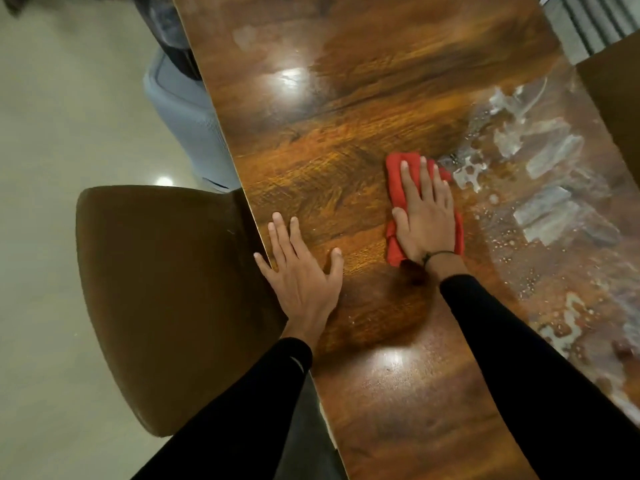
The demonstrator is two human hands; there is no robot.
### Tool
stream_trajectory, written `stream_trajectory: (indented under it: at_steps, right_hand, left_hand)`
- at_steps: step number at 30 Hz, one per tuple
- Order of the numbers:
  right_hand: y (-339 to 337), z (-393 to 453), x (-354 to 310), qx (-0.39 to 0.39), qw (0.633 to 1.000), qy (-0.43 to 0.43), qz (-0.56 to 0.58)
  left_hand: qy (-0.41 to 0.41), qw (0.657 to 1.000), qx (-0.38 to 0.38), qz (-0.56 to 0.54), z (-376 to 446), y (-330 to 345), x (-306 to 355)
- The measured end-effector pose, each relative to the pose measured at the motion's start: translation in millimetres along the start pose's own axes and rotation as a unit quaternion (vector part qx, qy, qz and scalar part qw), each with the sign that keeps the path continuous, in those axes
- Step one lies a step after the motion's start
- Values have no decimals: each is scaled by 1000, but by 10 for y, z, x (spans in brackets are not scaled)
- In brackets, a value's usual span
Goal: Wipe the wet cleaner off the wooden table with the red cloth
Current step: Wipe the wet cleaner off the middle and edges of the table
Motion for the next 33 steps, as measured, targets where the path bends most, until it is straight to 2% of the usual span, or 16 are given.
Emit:
stream_trajectory:
  at_steps: [3,5,7,10,13,15,17,19,22,25,27,30,33]
  right_hand:
    - [111,244,-554,-5,998,-64,-24]
    - [215,182,-803,-25,992,-122,-34]
    - [302,-36,-915,-52,979,-195,-42]
    - [378,-464,-792,-96,956,-270,-63]
    - [312,-590,-492,-110,968,-223,-43]
    - [200,-382,-383,-76,985,-153,-30]
    - [138,-20,-469,-42,994,-96,-18]
    - [160,359,-781,-25,995,-91,-14]
    - [307,700,-1400,-17,989,-145,-22]
    - [480,610,-1872,-29,971,-234,-36]
    - [593,320,-1979,-56,948,-309,-48]
    - [707,-281,-1854,-119,910,-392,-65]
    - [700,-724,-1458,-165,890,-418,-75]
  left_hand:
    - [-11,999,1,-43,18,-11,-45]
    - [-48,994,10,-102,12,-60,-137]
    - [-118,977,18,-175,25,-123,-243]
    - [-259,928,-3,-267,74,-96,-444]
    - [-353,871,-85,-332,122,32,-530]
    - [-386,838,-116,-366,127,81,-545]
    - [-402,819,-129,-390,122,121,-560]
    - [-416,784,-153,-435,83,179,-573]
    - [-403,687,-198,-571,73,288,-518]
    - [-379,603,-230,-663,129,319,-527]
    - [-393,584,-234,-671,126,321,-610]
    - [-411,575,-229,-669,111,338,-719]
    - [-416,565,-231,-674,90,333,-735]
Point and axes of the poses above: each hand's wrist, its own z-axis towards the middle knuckle, its own y-axis out of the palm, x = y × z, the point moved 9 cm from there along z, towards the middle knuckle, and after that the axes turned 10 degrees about z, right-handed, at the moved point
